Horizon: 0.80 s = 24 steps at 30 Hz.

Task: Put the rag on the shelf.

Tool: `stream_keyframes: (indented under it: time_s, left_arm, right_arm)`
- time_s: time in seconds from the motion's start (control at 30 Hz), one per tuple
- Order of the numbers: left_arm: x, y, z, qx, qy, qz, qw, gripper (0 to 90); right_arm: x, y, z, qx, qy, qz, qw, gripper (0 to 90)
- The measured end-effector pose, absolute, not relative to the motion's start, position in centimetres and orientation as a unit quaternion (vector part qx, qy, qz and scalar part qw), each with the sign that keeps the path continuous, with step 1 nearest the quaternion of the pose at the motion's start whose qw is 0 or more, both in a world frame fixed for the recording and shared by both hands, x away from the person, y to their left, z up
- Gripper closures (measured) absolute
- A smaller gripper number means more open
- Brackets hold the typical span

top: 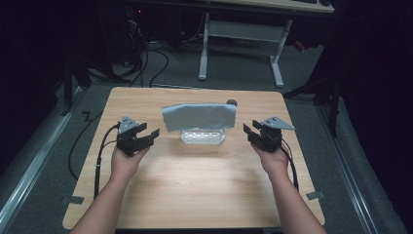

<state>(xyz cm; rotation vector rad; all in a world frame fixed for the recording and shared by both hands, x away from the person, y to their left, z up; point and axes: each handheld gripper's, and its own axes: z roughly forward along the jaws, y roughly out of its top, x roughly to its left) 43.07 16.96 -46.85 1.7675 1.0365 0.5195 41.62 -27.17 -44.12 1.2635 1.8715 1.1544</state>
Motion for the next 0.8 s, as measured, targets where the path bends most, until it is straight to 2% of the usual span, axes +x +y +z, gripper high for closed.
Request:
stream_keyframes:
  time_s: [0.17,0.4,0.53,0.63,0.73,0.8]
  left_arm:
    - [40.7,16.9,-47.7,0.739,0.422,0.204,0.483,38.1]
    - [36.1,15.6,-49.8,0.764,0.408,0.16,0.473,36.8]
    - [33.7,13.8,-51.0,0.777,0.404,0.122,0.467,35.9]
    - [29.9,10.4,-52.9,0.807,0.375,0.08,0.448,35.1]
    - [28.3,8.1,-52.9,0.832,0.332,0.089,0.435,33.6]
    - [28.2,7.7,-52.8,0.835,0.319,0.101,0.437,32.5]
  right_arm:
    - [38.6,-26.7,-44.2,0.457,0.71,0.436,0.311,49.1]
    - [34.1,-25.7,-45.9,0.448,0.722,0.438,0.293,41.7]
    - [32.4,-25.2,-47.2,0.457,0.724,0.434,0.279,39.9]
    - [30.1,-24.2,-49.4,0.464,0.734,0.419,0.264,36.1]
    - [28.3,-23.1,-51.6,0.466,0.751,0.407,0.233,34.9]
    - [27.8,-22.0,-52.1,0.436,0.778,0.388,0.234,34.4]
